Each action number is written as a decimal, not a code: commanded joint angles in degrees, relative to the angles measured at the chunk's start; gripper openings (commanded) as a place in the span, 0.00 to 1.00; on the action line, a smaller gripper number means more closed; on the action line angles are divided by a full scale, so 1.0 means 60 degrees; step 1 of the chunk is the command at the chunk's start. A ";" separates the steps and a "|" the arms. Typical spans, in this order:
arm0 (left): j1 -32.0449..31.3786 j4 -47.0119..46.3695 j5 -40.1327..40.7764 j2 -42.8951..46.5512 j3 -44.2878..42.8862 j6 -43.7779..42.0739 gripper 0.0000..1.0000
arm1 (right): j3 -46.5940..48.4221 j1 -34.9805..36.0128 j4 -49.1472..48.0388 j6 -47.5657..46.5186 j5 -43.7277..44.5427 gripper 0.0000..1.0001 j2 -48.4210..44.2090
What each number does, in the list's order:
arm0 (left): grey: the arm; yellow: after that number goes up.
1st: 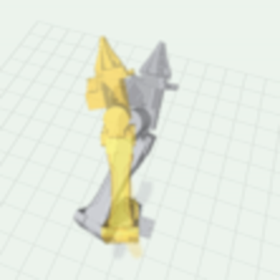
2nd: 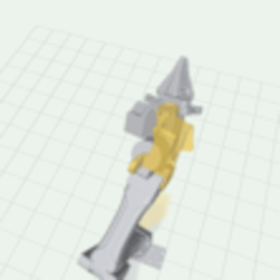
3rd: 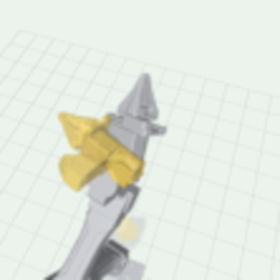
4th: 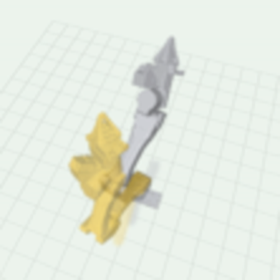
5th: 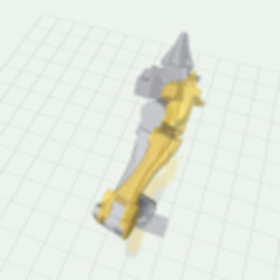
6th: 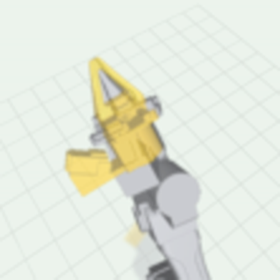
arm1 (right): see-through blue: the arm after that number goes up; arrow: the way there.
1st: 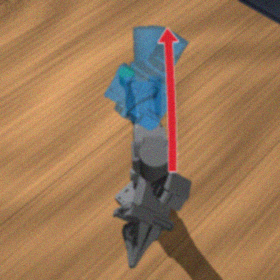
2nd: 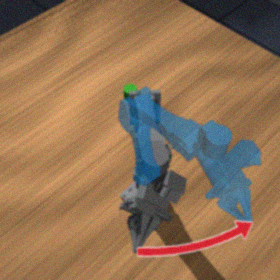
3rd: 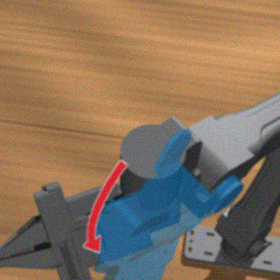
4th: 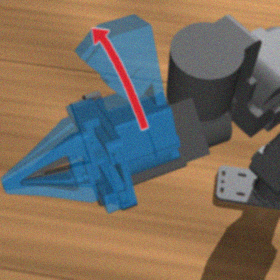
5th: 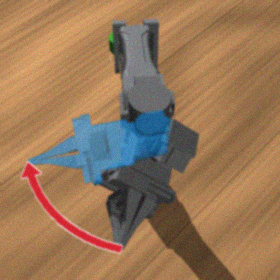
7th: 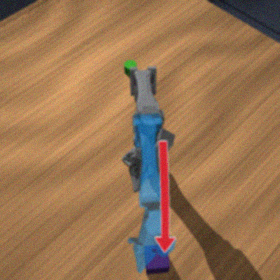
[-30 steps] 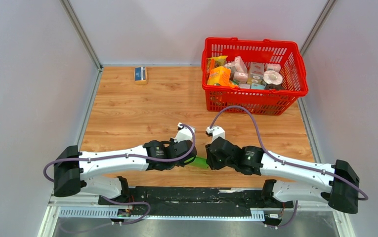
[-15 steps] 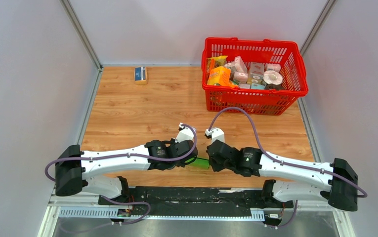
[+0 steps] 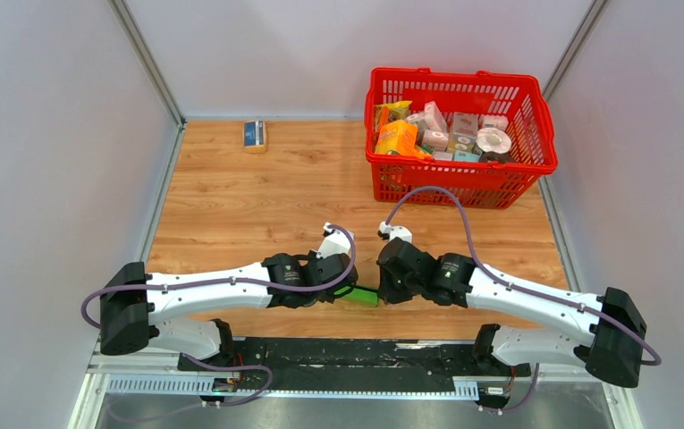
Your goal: Fold the paper box
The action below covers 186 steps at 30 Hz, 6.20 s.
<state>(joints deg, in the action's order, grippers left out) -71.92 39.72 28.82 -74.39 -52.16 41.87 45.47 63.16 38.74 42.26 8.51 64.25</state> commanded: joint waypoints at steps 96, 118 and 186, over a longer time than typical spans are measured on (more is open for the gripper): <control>-0.1519 0.0807 0.3137 -0.0522 0.0563 0.4420 0.00 | -0.3609 -0.2352 -0.7144 0.8338 -0.2415 0.69 0.0307; -0.0949 -0.2517 -0.0582 0.4620 0.1941 -0.0121 0.54 | -0.3551 -0.2777 -0.7981 0.7795 -0.2825 0.67 0.1463; 0.2287 -0.2842 -0.4465 0.2717 0.0681 -0.2100 0.27 | -0.2188 -0.3128 -0.7263 0.7092 -0.3733 0.75 0.2432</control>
<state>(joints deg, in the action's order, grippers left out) -61.65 18.33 1.96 -56.69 -46.72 31.14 29.89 44.77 -5.13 85.86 -12.93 78.74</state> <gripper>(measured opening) 0.337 0.747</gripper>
